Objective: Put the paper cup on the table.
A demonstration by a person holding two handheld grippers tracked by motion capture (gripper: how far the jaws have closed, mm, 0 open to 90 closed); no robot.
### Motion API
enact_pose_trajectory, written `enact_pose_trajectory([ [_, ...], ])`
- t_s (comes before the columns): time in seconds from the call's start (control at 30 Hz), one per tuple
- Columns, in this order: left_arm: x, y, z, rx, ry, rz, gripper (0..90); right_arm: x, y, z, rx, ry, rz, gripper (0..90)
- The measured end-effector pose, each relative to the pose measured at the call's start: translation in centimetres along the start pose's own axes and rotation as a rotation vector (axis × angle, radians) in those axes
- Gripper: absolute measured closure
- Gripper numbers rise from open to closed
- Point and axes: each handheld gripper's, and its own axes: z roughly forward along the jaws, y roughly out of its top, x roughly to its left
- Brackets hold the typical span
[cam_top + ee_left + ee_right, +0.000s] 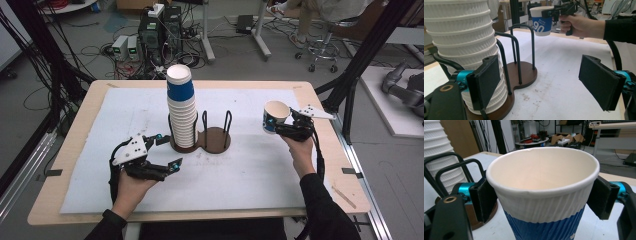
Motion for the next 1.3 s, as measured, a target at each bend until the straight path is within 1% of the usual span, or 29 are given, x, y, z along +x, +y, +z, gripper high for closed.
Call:
enact_pose_trajectory([
  [0.03,0.0,0.0,0.0,0.0,0.0,0.0,17.3,-0.1,-0.2,0.2,0.006,0.003,0.014,20.7],
  [0.17,0.0,0.0,0.1,0.0,-0.004,0.001,17.3,-0.3,-0.7,1.1,0.023,0.004,0.039,20.7],
  [0.2,0.0,-0.1,0.0,0.002,-0.003,0.004,17.3,-0.3,-0.9,1.3,0.022,-0.004,0.038,20.7],
  [0.3,0.0,-0.1,0.0,0.0,-0.004,0.0,17.2,-0.4,-1.3,1.9,0.022,-0.006,0.05,20.7],
  [0.4,0.0,-0.1,-0.1,0.0,-0.004,0.0,17.3,-0.6,-1.8,2.4,0.023,-0.016,0.074,20.7],
  [0.6,0.0,-0.2,-0.2,-0.003,-0.004,0.0,17.3,-0.8,-2.5,3.3,0.04,-0.05,0.073,20.7],
  [0.7,-0.1,-0.2,-0.1,-0.001,-0.005,0.001,17.3,-0.8,-2.7,3.6,0.04,-0.077,0.056,20.7],
  [0.73,-0.1,-0.2,-0.1,0.0,-0.005,0.0,17.3,-0.9,-2.7,3.6,0.04,-0.078,0.057,20.7],
  [0.83,-0.1,-0.2,-0.1,0.0,-0.005,-0.001,17.3,-1.1,-3.0,3.9,0.052,-0.1,0.054,20.7],
  [0.93,-0.1,-0.2,-0.2,-0.003,0.001,0.001,17.3,-1.4,-3.2,4.0,0.071,-0.115,0.065,20.6],
  [1.13,-0.1,-0.2,-0.1,0.0,-0.001,0.002,17.3,-1.4,-3.3,4.0,0.092,-0.117,0.056,20.2],
  [1.3,-0.1,-0.2,-0.1,0.001,0.001,0.004,17.3,-1.3,-3.2,3.6,0.119,-0.119,0.065,19.7],
])
